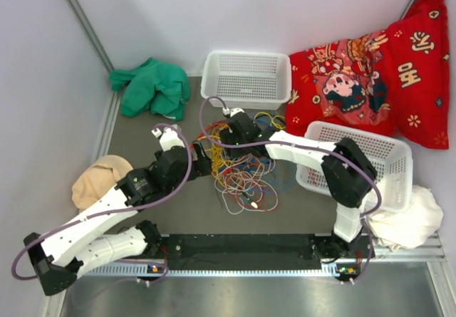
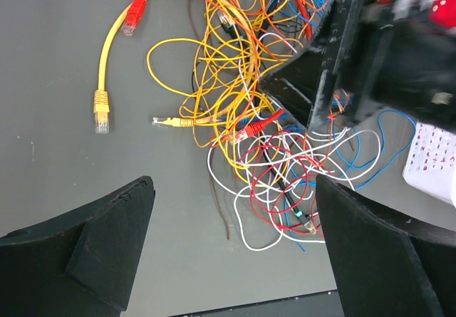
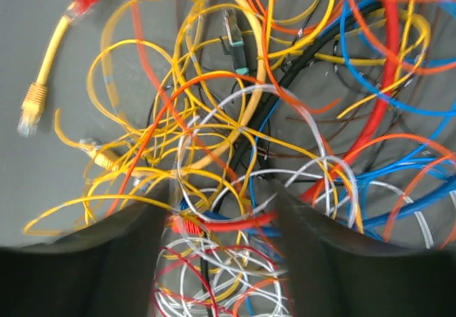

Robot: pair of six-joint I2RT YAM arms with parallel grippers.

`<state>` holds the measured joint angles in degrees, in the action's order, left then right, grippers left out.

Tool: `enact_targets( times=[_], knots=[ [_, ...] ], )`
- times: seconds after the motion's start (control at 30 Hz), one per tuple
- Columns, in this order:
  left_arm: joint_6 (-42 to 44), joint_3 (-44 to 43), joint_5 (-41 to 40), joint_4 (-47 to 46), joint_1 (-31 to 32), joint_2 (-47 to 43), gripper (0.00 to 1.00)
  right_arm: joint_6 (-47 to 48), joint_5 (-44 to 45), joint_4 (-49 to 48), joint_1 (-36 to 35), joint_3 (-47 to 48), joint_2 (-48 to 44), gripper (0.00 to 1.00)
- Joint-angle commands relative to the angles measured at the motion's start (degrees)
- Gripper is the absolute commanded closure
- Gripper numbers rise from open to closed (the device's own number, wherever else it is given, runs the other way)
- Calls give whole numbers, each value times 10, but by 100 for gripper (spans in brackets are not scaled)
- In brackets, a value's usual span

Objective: Untangle the cables

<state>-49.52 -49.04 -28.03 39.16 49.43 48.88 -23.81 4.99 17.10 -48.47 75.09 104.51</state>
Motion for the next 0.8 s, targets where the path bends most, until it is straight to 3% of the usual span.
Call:
enact_targets(
  times=[0.0, 0.03, 0.13, 0.33, 0.53, 0.77],
  knots=[
    [10, 10, -17, -7, 1, -12, 1, -3, -9, 0, -4, 39, 22, 60],
    [10, 9, -18, -9, 1, -13, 1, -5, -3, 1, -4, 41, 20, 76],
    [13, 10, -25, -15, 1, -15, 1, -16, 28, 6, -5, 26, -24, 100],
    [38, 17, -33, -72, 0, -5, 2, -23, 73, 49, -6, -47, -185, 100],
    [80, 13, -5, -148, -6, 68, 2, -38, 99, 100, -8, -132, -327, 100],
    [114, -4, 82, -246, -14, 189, 1, -69, 101, 116, -8, -201, -394, 100]
  ],
)
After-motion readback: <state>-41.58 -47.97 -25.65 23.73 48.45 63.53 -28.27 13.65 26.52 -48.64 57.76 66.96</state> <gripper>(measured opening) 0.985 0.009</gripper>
